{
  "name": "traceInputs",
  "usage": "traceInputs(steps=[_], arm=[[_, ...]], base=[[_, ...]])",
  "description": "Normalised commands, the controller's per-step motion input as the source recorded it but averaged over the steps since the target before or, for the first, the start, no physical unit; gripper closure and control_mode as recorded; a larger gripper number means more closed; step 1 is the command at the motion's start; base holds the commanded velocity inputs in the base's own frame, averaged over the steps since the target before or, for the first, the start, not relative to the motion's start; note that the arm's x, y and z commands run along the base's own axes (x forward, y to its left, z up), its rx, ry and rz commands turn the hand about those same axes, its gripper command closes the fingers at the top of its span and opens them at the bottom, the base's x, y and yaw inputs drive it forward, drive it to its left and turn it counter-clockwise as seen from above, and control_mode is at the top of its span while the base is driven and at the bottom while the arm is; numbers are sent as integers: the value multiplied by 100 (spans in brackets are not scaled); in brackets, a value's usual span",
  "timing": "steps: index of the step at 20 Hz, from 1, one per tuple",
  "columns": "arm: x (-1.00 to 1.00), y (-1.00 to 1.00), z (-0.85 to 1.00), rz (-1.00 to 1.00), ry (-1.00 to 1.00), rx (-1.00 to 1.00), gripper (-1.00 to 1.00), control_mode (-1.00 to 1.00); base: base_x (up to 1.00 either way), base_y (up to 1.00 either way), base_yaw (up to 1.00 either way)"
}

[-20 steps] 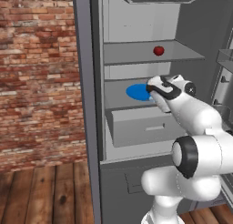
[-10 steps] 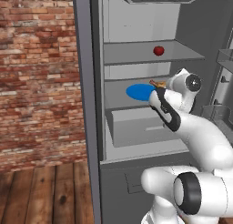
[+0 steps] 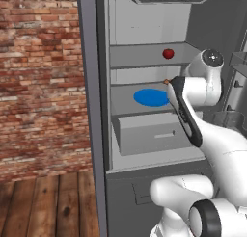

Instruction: Transport the chicken drumstick from the fridge to the microwave and turn on the microwave.

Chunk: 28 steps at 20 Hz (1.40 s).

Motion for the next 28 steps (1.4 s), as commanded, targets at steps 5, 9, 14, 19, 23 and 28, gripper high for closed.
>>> traceInputs(steps=[5, 9, 14, 19, 23, 28], arm=[[-76, 19, 2, 0, 0, 0, 100, -100], [-48, 3, 0, 0, 0, 1, 100, -100], [-20, 4, 0, -18, 5, 6, 100, -100], [-31, 12, 1, -33, 6, 14, 100, -100], [-34, 8, 0, -26, 1, 14, 100, -100], [-36, 18, 0, -17, -7, 14, 100, -100]], base=[[0, 0, 0], [0, 0, 0], [0, 0, 0], [0, 0, 0], [0, 0, 0], [0, 0, 0]])
